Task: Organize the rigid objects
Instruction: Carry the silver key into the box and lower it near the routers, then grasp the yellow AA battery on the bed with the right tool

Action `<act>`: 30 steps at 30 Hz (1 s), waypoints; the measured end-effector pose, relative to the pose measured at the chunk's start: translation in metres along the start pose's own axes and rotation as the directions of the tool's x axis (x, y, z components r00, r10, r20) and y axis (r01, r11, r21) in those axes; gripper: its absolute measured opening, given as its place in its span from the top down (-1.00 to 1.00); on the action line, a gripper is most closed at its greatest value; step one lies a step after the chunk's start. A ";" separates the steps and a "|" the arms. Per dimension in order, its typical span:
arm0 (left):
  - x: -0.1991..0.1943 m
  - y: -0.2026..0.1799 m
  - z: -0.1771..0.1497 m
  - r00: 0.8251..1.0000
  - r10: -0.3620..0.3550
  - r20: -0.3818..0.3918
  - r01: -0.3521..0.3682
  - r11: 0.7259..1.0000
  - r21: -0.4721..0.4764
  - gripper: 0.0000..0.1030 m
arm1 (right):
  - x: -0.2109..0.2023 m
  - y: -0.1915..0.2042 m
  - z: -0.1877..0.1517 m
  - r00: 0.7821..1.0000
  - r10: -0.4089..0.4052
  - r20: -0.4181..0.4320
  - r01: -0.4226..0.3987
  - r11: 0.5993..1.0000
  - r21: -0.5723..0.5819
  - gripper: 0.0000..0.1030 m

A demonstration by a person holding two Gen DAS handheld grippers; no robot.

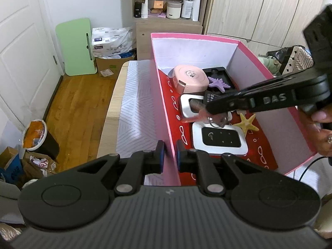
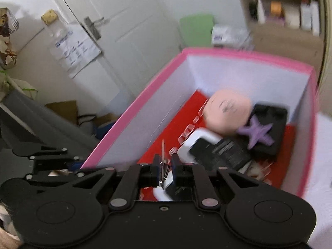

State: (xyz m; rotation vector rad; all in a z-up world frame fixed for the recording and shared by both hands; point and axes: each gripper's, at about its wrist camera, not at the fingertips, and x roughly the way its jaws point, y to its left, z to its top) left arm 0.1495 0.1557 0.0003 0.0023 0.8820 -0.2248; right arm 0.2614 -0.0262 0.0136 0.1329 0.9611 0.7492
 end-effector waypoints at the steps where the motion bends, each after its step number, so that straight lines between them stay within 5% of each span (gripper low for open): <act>1: 0.000 0.001 0.000 1.000 -0.003 0.003 0.003 1.000 -0.009 0.79 | -0.006 -0.003 -0.001 1.000 0.011 0.008 -0.011 1.000 0.005 0.64; 4: 0.000 0.003 -0.002 1.000 -0.016 0.010 0.016 1.000 -0.017 0.78 | -0.023 -0.011 -0.005 0.999 0.039 0.034 -0.040 0.999 0.019 0.49; 15: 0.001 0.004 -0.001 1.000 -0.017 0.004 0.017 0.999 -0.028 0.78 | -0.113 -0.040 -0.048 0.987 -0.033 0.159 0.026 0.999 0.046 0.44; 23: 0.001 -0.001 0.001 1.000 0.009 -0.003 -0.010 1.000 -0.027 0.78 | -0.182 -0.076 -0.087 0.949 -0.237 0.207 0.224 0.971 0.085 0.34; 30: 0.000 -0.003 -0.001 1.000 0.017 0.000 -0.016 1.000 -0.026 0.78 | -0.164 -0.117 -0.128 0.894 -0.428 0.131 0.421 0.903 0.080 0.29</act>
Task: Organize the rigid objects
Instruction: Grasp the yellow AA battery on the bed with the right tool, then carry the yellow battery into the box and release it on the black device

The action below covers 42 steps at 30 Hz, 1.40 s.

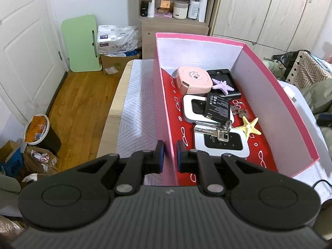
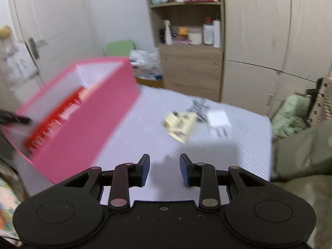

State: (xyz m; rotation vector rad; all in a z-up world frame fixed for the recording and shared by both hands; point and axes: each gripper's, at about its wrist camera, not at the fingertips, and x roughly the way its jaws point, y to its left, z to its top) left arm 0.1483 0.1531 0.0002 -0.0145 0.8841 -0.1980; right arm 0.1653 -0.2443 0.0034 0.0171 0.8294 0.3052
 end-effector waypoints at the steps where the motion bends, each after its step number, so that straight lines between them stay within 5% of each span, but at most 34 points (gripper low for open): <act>1: 0.000 0.000 0.000 1.000 0.001 0.000 -0.001 1.000 -0.001 0.78 | 0.006 -0.002 -0.005 1.000 -0.009 -0.003 0.009 1.000 -0.005 0.29; 14: 0.000 0.000 0.001 1.000 0.011 -0.004 -0.011 1.000 -0.005 0.78 | 0.055 -0.020 -0.012 0.997 -0.077 -0.028 0.076 0.996 -0.035 0.29; 18: 0.000 -0.001 0.001 1.000 0.012 -0.004 -0.012 1.000 -0.013 0.78 | 0.064 -0.021 -0.013 0.997 -0.032 -0.077 0.028 0.998 -0.054 0.77; 20: 0.000 -0.002 0.001 1.000 0.020 -0.004 -0.020 1.000 -0.003 0.78 | 0.062 -0.025 -0.011 0.996 -0.006 -0.089 0.005 1.000 -0.007 0.77; 35: 0.001 -0.003 0.001 1.000 0.025 -0.001 -0.025 1.000 -0.001 0.78 | 0.024 0.007 0.005 0.996 0.077 0.040 -0.076 0.997 -0.033 0.78; 42: 0.001 -0.003 -0.001 1.000 0.018 0.004 -0.018 1.000 0.000 0.78 | -0.012 0.044 0.038 0.972 0.172 0.163 -0.146 0.976 -0.159 0.77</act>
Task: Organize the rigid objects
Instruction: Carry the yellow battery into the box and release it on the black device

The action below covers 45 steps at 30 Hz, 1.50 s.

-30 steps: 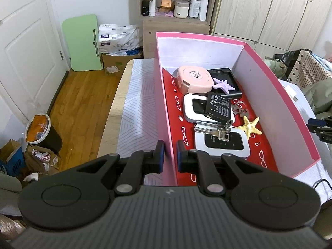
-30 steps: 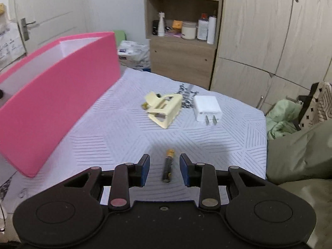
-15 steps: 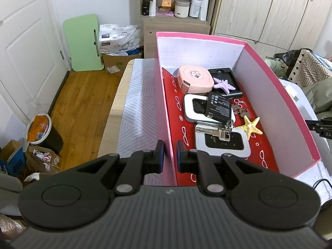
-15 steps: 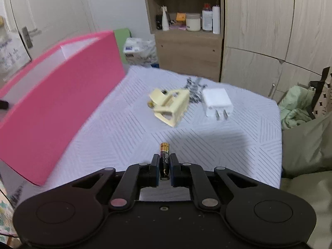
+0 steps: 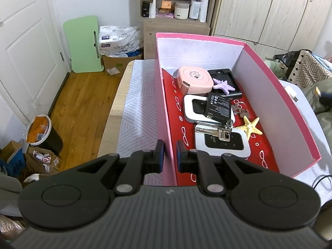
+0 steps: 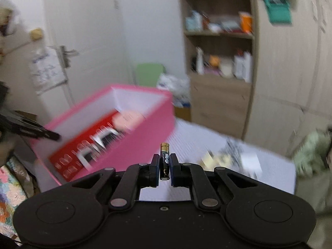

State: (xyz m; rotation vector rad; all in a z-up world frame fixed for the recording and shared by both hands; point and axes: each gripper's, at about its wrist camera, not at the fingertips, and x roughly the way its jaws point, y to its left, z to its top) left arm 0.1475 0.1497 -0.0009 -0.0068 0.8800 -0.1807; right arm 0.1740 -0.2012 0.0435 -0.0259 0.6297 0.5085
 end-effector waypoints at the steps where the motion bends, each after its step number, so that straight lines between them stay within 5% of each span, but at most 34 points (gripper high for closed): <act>1: 0.000 0.000 0.000 1.000 0.000 0.002 0.000 1.000 0.000 0.78 | 0.001 0.006 0.007 1.000 0.014 0.019 -0.014 1.000 -0.023 0.77; 13: -0.001 -0.001 -0.001 1.000 0.004 0.009 -0.004 1.000 0.012 0.78 | 0.077 0.052 0.063 0.997 0.079 -0.015 -0.081 0.984 -0.159 0.77; 26: -0.001 0.003 -0.001 1.000 -0.013 0.007 0.013 1.000 0.006 0.78 | 0.191 0.071 0.092 0.962 -0.036 -0.269 -0.060 0.939 -0.339 0.77; 31: -0.001 0.004 0.000 1.000 -0.017 0.005 0.017 1.000 0.008 0.78 | 0.208 0.069 0.090 0.949 -0.099 -0.300 -0.039 0.907 -0.420 0.78; 33: 0.000 0.004 -0.001 1.000 -0.017 0.005 0.017 1.000 0.008 0.78 | 0.207 0.063 0.090 0.954 -0.111 -0.278 -0.017 0.907 -0.420 0.75; 36: 0.000 0.004 -0.001 1.000 -0.015 0.006 0.014 1.000 0.009 0.78 | 0.192 0.055 0.091 0.972 -0.097 -0.215 0.004 0.919 -0.394 0.32; 45: 0.000 0.010 -0.001 0.999 -0.034 0.009 0.034 0.999 -0.036 0.78 | 0.103 0.008 0.080 0.999 -0.032 -0.010 0.031 0.991 -0.127 0.09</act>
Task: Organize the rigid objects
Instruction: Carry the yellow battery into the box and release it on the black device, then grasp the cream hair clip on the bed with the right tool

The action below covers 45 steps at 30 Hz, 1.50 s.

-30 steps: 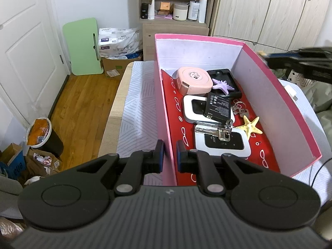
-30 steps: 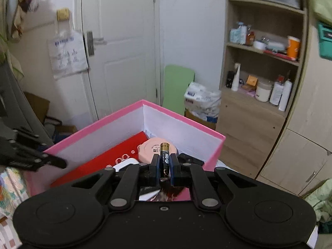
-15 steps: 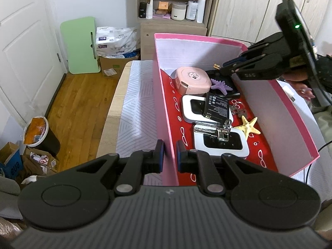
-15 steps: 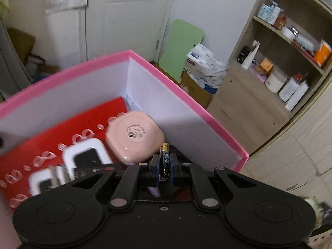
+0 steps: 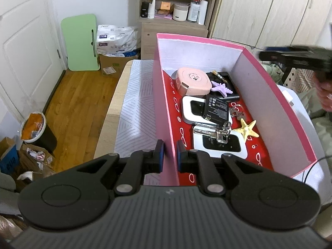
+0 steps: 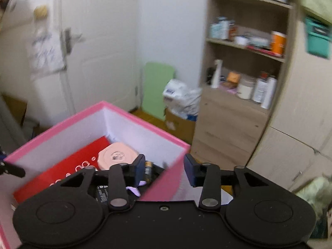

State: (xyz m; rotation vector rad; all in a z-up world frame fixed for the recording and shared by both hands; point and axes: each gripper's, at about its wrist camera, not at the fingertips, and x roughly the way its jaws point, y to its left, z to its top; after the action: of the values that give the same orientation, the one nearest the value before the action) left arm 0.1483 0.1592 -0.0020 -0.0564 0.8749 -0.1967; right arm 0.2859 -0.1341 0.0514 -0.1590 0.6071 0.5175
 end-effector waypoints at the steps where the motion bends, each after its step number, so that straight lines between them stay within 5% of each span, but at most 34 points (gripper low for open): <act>1: 0.000 0.001 0.000 1.000 -0.003 -0.001 0.003 1.000 -0.005 0.78 | -0.009 -0.007 -0.005 1.000 -0.006 0.016 0.005 1.000 0.031 0.08; 8: 0.000 0.000 0.001 1.000 0.009 -0.004 -0.009 1.000 -0.008 0.78 | -0.047 -0.047 -0.042 0.997 -0.066 0.046 0.058 0.986 0.155 0.01; 10: 0.000 0.000 0.001 1.000 0.009 -0.004 -0.009 1.000 -0.013 0.78 | -0.053 -0.059 -0.052 0.995 -0.093 0.041 0.082 0.972 0.219 -0.21; 17: 0.001 -0.004 0.001 1.000 0.016 -0.009 -0.016 1.000 -0.008 0.78 | -0.050 -0.088 -0.094 0.996 -0.075 0.042 0.055 0.932 0.358 -0.22; 26: 0.002 -0.007 0.002 1.000 0.021 -0.016 -0.021 1.000 -0.004 0.78 | -0.017 -0.077 -0.137 0.993 -0.115 -0.040 0.121 0.940 0.320 -0.39; 35: 0.001 -0.006 0.003 1.000 0.019 -0.015 -0.019 1.000 -0.003 0.78 | 0.007 -0.065 -0.142 0.985 -0.161 -0.054 0.169 0.956 0.240 -0.46; 44: 0.001 -0.006 0.002 1.000 0.022 -0.018 -0.022 1.000 0.006 0.78 | 0.021 -0.058 -0.143 0.978 -0.191 -0.081 0.203 0.958 0.203 -0.43; 45: 0.001 -0.005 0.002 1.000 0.018 -0.018 -0.018 1.000 0.002 0.78 | 0.019 -0.053 -0.142 0.975 -0.209 -0.074 0.219 0.959 0.182 -0.25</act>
State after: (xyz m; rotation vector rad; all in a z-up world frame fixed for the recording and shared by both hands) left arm 0.1496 0.1539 -0.0007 -0.0447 0.8932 -0.1813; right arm 0.2547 -0.2128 -0.0761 -0.0575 0.6799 0.2443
